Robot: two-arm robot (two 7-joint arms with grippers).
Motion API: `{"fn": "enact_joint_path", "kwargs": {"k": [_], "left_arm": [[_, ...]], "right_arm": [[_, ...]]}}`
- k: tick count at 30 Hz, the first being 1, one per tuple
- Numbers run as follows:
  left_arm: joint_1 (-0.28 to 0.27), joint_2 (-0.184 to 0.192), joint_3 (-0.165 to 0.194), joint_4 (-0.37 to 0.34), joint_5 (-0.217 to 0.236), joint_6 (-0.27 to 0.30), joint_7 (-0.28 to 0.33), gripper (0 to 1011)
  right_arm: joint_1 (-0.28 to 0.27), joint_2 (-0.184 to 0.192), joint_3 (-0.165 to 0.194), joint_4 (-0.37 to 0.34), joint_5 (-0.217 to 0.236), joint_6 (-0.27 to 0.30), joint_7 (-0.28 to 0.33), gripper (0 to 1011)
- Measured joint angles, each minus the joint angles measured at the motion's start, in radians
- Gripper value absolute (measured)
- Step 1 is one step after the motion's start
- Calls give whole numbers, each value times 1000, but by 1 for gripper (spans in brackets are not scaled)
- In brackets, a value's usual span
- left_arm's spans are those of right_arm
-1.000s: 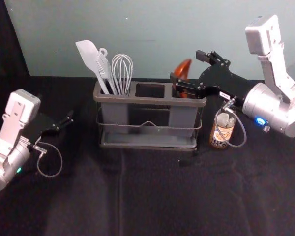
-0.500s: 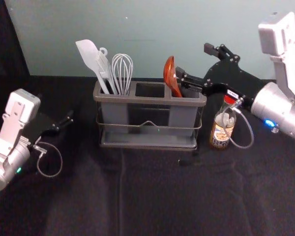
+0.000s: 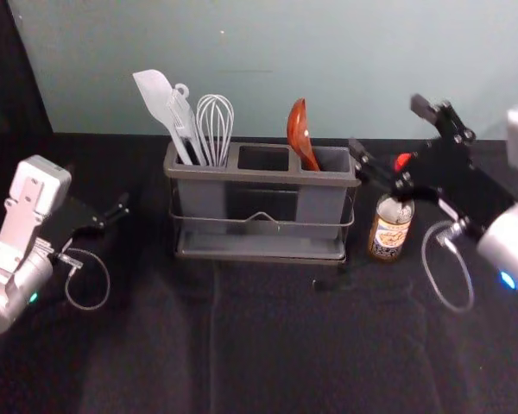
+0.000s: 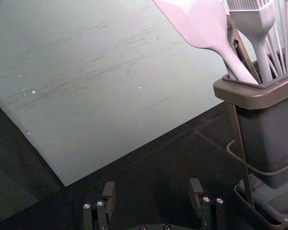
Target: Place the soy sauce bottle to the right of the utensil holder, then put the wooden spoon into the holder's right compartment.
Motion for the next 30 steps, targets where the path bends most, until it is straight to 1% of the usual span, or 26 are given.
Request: {"fn": "enact_joint_path", "kwargs": {"k": [1,3,5,6,7,8,9,10,12,13,16,18,19,25,28,30], "left_arm": [[0,0,0,0,0,0,0,1005],[0,0,0,0,0,0,0,1005],[0,0,0,0,0,0,0,1005],[0,0,0,0,0,0,0,1005],[0,0,0,0,0,0,0,1005],[0,0,0,0,0,0,0,1005],[0,0,0,0,0,0,0,1005],[0,0,0,0,0,0,0,1005],[0,0,0,0,0,0,0,1005],[0,0,0,0,0,0,0,1005],[0,0,0,0,0,0,0,1005],[0,0,0,0,0,0,0,1005],[0,0,0,0,0,0,0,1005],[0,0,0,0,0,0,0,1005],[0,0,0,0,0,0,0,1005],[0,0,0,0,0,0,0,1005]], "right_arm": [[-19,0,6,-5,-6,-16,-7,1002],[-86,0,26,-17,-31,-80,-30,1002],[-118,-1,34,-18,-42,-116,-41,1002],[-148,-4,40,-17,-55,-154,-51,1002],[-148,-4,40,-17,-55,-154,-51,1002],[-174,-9,45,-10,-65,-189,-59,1002],[-184,-11,47,-7,-70,-202,-62,1002],[-205,-19,51,8,-79,-238,-70,1002],[-221,-29,53,26,-88,-268,-79,1002],[-233,-41,53,47,-99,-297,-89,1002],[-245,-64,53,86,-112,-342,-102,1002],[-249,-79,53,111,-115,-365,-108,1002],[-251,-92,53,134,-113,-380,-111,1002],[-254,-128,51,189,-98,-394,-109,1002],[-255,-148,48,212,-98,-382,-108,1002],[-255,-162,48,227,-97,-364,-108,1002]]}}
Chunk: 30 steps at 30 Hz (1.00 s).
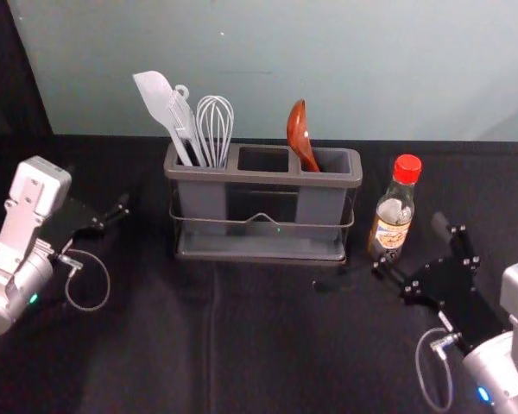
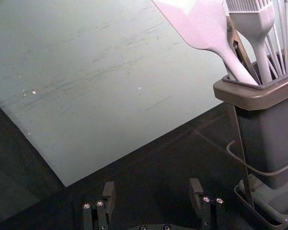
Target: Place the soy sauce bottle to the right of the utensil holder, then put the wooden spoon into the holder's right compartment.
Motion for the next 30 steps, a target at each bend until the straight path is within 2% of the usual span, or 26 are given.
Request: {"fn": "enact_joint_path", "kwargs": {"k": [5,15,30], "left_arm": [[0,0,0,0,0,0,0,1005],[0,0,0,0,0,0,0,1005],[0,0,0,0,0,0,0,1005]], "right_arm": [[5,-28,4,28,27,35,13,1002],[14,-52,22,43,56,83,48,1002],[12,-52,19,43,52,74,45,1002]]}}
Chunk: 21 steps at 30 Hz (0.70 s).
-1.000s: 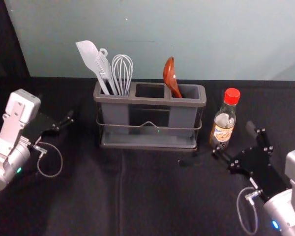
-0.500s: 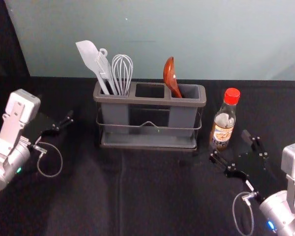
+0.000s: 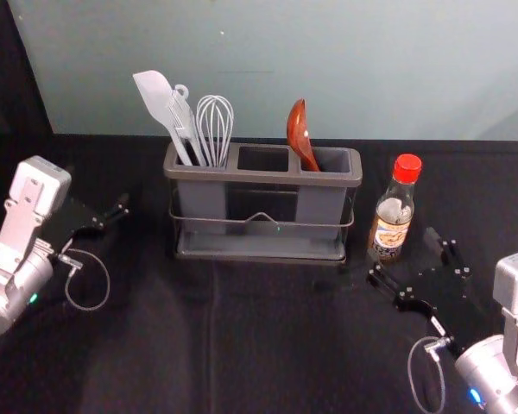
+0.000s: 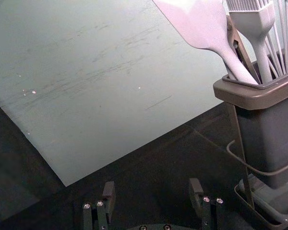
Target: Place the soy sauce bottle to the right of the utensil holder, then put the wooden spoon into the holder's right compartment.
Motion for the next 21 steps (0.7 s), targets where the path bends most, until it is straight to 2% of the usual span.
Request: {"fn": "enact_joint_path", "kwargs": {"k": [21], "left_arm": [[0,0,0,0,0,0,0,1005]], "right_arm": [[-1,1,-1,0,-2,-4,-3,1002]]}}
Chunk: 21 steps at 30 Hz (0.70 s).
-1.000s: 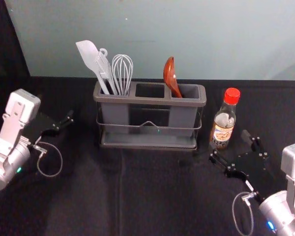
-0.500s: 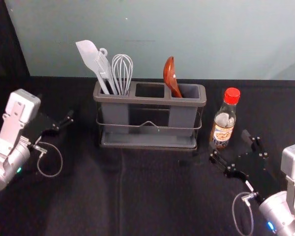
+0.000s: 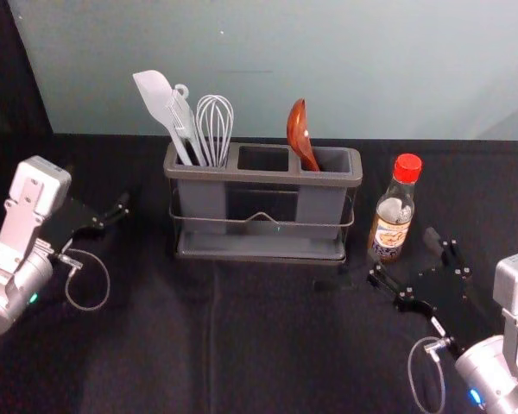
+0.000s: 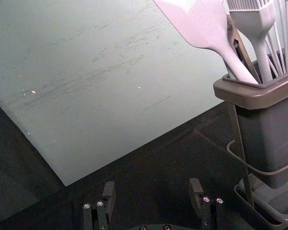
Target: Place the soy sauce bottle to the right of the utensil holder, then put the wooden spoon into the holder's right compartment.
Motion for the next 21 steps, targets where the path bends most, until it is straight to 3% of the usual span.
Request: {"fn": "enact_joint_path", "kwargs": {"k": [21], "left_arm": [[0,0,0,0,0,0,0,1005]], "right_arm": [[0,0,0,0,0,-1,-1,1002]]}}
